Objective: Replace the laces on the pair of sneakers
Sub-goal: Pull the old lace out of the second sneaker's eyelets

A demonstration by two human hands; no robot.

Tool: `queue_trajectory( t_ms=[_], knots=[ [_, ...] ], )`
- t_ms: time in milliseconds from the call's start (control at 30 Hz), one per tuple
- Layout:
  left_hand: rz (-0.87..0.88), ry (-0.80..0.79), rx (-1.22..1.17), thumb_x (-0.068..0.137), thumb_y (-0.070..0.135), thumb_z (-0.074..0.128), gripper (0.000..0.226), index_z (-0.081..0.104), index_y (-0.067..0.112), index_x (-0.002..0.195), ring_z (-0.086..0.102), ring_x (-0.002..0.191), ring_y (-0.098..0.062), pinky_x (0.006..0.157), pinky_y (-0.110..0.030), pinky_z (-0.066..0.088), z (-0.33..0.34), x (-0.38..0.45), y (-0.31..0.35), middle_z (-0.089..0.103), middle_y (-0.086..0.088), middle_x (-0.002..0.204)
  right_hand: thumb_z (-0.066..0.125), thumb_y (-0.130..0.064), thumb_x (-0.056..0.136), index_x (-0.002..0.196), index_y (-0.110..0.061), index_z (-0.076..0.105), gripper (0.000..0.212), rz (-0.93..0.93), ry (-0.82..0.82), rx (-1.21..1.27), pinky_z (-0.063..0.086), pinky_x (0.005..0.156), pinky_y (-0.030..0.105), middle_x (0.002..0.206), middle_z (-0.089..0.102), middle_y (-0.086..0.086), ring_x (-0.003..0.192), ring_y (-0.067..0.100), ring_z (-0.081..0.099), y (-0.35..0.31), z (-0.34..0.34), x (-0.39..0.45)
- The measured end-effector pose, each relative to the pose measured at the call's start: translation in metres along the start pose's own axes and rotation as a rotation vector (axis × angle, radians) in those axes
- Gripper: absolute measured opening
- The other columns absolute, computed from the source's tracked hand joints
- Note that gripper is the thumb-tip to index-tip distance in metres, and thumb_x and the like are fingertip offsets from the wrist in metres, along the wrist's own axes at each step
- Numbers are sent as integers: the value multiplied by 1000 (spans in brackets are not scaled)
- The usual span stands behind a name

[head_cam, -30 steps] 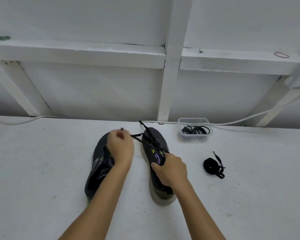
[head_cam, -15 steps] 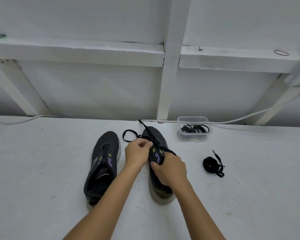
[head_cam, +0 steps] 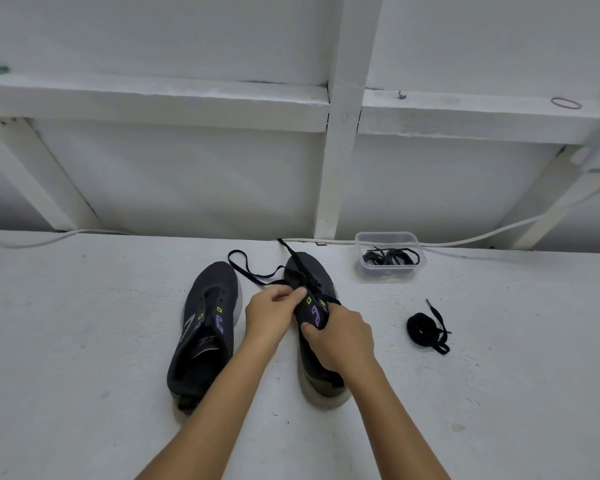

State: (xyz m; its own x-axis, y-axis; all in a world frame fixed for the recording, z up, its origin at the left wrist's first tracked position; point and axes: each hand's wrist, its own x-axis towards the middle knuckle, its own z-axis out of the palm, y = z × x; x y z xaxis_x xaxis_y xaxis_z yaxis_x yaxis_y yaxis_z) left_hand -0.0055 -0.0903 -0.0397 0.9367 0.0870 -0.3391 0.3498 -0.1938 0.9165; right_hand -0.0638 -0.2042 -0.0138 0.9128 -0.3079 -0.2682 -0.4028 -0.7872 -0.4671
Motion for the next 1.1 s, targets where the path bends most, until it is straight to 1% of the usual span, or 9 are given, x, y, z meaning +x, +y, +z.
queue_trajectory(
  t_ms=[100, 300, 367, 500, 667, 800, 933, 1000, 1100],
  knots=[
    [81, 75, 7, 87, 30, 75, 4, 71, 30, 85, 64, 86, 0, 70, -16, 44, 1, 2, 6, 71, 12, 90, 61, -51, 91, 115, -20, 60, 40, 2, 3, 8, 41, 74, 30, 112, 68, 3, 102, 28, 63, 1, -1, -1],
    [84, 574, -310, 97, 30, 60, 10, 59, 23, 90, 68, 88, -16, 69, -26, 51, -29, 19, 19, 69, 1, 94, 61, -51, 91, 118, -20, 61, 42, 9, -6, 29, 41, 73, 28, 112, 68, 3, 103, 28, 63, 0, 0, 2],
    [34, 428, -288, 98, 34, 59, 16, 63, 18, 96, 67, 81, -13, 75, -36, 57, -28, 17, 15, 69, 3, 89, 62, -50, 91, 117, -19, 61, 41, 8, -5, 19, 42, 74, 29, 113, 68, 4, 104, 29, 63, 0, 1, 2],
    [-41, -53, -13, 86, 42, 75, 21, 72, 24, 97, 67, 90, -6, 84, -33, 58, -12, 5, 0, 73, 8, 95, 62, -49, 90, 115, -19, 60, 38, 0, 7, 4, 40, 74, 29, 111, 68, 3, 104, 29, 63, 1, 1, 2],
    [165, 0, 174, 86, 28, 77, 8, 77, 23, 92, 60, 73, 15, 65, 0, 41, -6, 4, 3, 71, 17, 84, 60, -49, 91, 118, -21, 60, 39, -5, 18, 2, 43, 75, 30, 112, 69, 3, 104, 28, 64, 1, 0, 0],
    [177, -53, 217, 92, 23, 68, 7, 70, 23, 85, 62, 85, -5, 72, -14, 43, -12, 6, 6, 71, 9, 89, 57, -62, 89, 113, -23, 62, 46, -19, -7, 23, 42, 74, 31, 106, 69, 1, 102, 27, 63, 0, -1, -2],
    [176, -113, 247, 95, 24, 64, 9, 68, 22, 87, 65, 93, -12, 82, -26, 49, -16, 8, 3, 72, 6, 93, 37, -83, 86, 77, -22, 61, 66, 36, -101, 114, 43, 68, 34, 87, 68, 2, 86, 25, 62, 4, -13, 5],
    [170, -135, 274, 95, 26, 63, 10, 69, 24, 88, 66, 96, -11, 88, -30, 50, -17, 10, 4, 73, 8, 95, 40, -69, 95, 69, -23, 61, 58, 26, -19, 133, 46, 70, 34, 81, 68, 1, 88, 26, 64, 11, -23, 16],
    [158, -128, 304, 94, 28, 64, 9, 70, 25, 89, 65, 98, -12, 90, -32, 50, -16, 11, 7, 73, 9, 97, 62, -39, 95, 97, -27, 78, 19, -111, 30, 188, 51, 79, 26, 90, 74, -10, 94, 14, 68, 16, -31, 35]
  ],
)
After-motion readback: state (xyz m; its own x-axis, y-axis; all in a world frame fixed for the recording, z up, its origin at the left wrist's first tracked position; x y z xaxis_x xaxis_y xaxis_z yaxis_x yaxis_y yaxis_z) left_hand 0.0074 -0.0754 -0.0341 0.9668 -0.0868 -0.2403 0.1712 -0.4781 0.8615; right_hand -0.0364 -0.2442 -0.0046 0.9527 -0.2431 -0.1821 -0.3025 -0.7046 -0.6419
